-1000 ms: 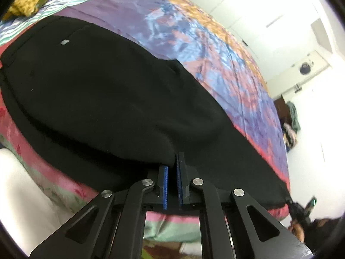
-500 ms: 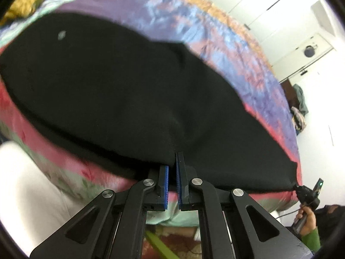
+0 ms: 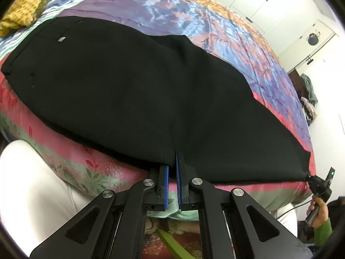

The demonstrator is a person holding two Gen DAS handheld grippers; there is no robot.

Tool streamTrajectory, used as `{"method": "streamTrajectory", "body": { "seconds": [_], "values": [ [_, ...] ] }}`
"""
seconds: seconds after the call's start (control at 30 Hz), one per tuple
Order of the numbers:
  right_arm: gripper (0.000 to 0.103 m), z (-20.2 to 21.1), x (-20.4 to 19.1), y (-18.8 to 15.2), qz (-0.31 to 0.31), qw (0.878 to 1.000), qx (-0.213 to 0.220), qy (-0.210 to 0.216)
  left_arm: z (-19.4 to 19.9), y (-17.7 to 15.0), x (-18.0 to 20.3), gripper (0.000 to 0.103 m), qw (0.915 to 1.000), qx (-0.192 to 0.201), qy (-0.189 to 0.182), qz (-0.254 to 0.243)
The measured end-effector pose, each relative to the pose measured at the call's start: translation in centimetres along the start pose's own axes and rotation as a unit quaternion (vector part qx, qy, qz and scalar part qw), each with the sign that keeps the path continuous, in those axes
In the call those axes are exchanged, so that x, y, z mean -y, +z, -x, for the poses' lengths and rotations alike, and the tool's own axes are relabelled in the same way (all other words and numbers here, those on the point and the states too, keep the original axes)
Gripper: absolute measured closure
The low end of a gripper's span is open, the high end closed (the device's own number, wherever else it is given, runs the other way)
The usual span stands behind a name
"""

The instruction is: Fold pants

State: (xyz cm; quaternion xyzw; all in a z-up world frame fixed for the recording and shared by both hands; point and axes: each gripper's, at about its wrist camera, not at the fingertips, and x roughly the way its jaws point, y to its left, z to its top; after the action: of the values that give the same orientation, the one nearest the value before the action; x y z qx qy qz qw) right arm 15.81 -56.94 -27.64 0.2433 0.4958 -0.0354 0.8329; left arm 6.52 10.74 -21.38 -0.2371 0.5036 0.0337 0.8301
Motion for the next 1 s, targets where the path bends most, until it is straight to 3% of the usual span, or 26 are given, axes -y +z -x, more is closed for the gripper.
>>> {"method": "streamTrajectory", "body": {
  "seconds": [0.17, 0.27, 0.33, 0.37, 0.4, 0.43, 0.5, 0.53, 0.63, 0.73, 0.83, 1.0],
  "values": [
    [0.098, 0.0, -0.3, -0.1, 0.002, 1.000, 0.003, -0.004, -0.3, -0.1, 0.3, 0.100, 0.9999, -0.008, 0.009, -0.007],
    [0.090, 0.8, -0.1, -0.2, -0.005, 1.000, 0.011, 0.007, -0.2, 0.2, 1.1, 0.095, 0.9992, -0.013, 0.027, -0.027],
    [0.083, 1.5, 0.1, -0.1, -0.005, 1.000, 0.018, 0.007, 0.4, 0.2, 2.0, 0.084, 0.9973, -0.016, 0.052, -0.050],
    [0.072, 2.0, 0.3, 0.0, -0.006, 1.000, 0.023, 0.006, 0.9, 0.2, 2.1, 0.079, 0.9966, -0.014, 0.058, -0.056],
    [0.062, 2.8, 0.7, 0.0, -0.012, 0.999, 0.033, 0.007, 1.6, 0.1, 2.3, 0.065, 0.9960, -0.012, 0.063, -0.062],
    [0.060, 3.8, 1.3, 0.1, -0.020, 0.999, 0.048, 0.011, 2.7, 0.0, 2.3, 0.051, 0.9957, -0.005, 0.067, -0.064],
    [0.053, 5.5, 2.4, 0.3, -0.039, 0.997, 0.071, 0.009, 4.5, -0.1, 2.1, 0.044, 0.9956, 0.012, 0.070, -0.061],
    [0.051, 6.5, 3.0, 0.3, -0.050, 0.995, 0.086, -0.003, 5.7, -0.1, 2.0, 0.044, 0.9953, 0.023, 0.072, -0.060],
    [0.051, 8.4, 4.5, 0.2, -0.093, 0.990, 0.104, 0.036, 7.7, 0.4, 2.0, 0.044, 0.9937, 0.054, 0.076, -0.062],
    [0.051, 8.1, 4.9, -0.4, -0.141, 0.982, 0.077, 0.102, 7.9, 1.7, 2.9, 0.044, 0.9926, 0.076, 0.063, -0.070],
    [0.051, 6.2, 5.0, -1.5, -0.200, 0.965, 0.042, 0.165, 6.4, 3.2, 4.9, 0.044, 0.9904, 0.090, 0.048, -0.093],
    [0.042, 3.1, 5.4, -2.5, -0.250, 0.958, 0.021, 0.141, 2.0, 4.2, 8.0, 0.040, 0.9868, 0.086, 0.018, -0.136]
  ]
}}
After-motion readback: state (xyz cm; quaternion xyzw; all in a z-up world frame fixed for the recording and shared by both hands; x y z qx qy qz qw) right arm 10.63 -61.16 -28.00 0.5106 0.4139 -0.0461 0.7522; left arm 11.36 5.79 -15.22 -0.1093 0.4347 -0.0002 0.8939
